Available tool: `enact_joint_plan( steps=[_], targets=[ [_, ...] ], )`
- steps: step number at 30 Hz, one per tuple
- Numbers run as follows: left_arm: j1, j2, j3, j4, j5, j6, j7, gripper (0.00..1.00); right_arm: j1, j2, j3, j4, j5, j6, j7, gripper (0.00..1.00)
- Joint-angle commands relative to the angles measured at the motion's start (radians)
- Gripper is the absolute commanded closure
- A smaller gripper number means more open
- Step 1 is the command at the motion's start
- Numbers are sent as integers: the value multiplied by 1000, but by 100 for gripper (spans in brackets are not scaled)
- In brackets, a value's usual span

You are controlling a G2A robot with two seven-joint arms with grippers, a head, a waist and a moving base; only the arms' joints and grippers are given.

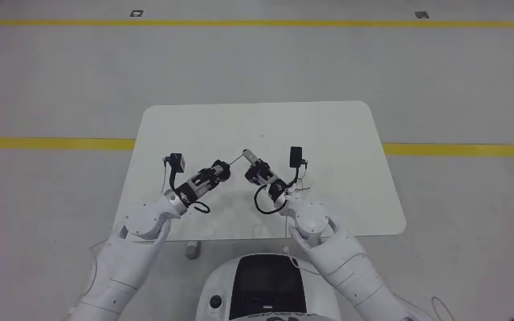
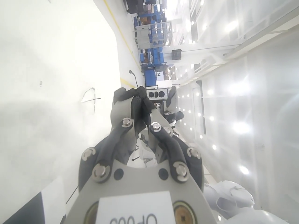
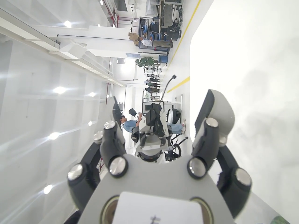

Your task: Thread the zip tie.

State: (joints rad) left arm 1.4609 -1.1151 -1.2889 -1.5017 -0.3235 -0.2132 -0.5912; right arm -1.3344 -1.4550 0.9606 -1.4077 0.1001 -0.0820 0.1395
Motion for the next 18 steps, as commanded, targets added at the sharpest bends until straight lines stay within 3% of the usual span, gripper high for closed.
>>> enact_joint_plan(
  steps=[1,9,14,18],
  targets=[
    [0,0,0,0,-1,-2,0,100,0,0,0,0,0,0,0,0],
    [0,-1,19,-6,17,1,-12,100,-2,0,2,0,2,-1,0,0],
    [-7,14,-22,18,6,1,-112,100,9,20,71,2,60,-12,189,0],
    [-7,27,-66,37,-8,-17,-193,100,31,32,110,21,115,13,336,0]
  ],
)
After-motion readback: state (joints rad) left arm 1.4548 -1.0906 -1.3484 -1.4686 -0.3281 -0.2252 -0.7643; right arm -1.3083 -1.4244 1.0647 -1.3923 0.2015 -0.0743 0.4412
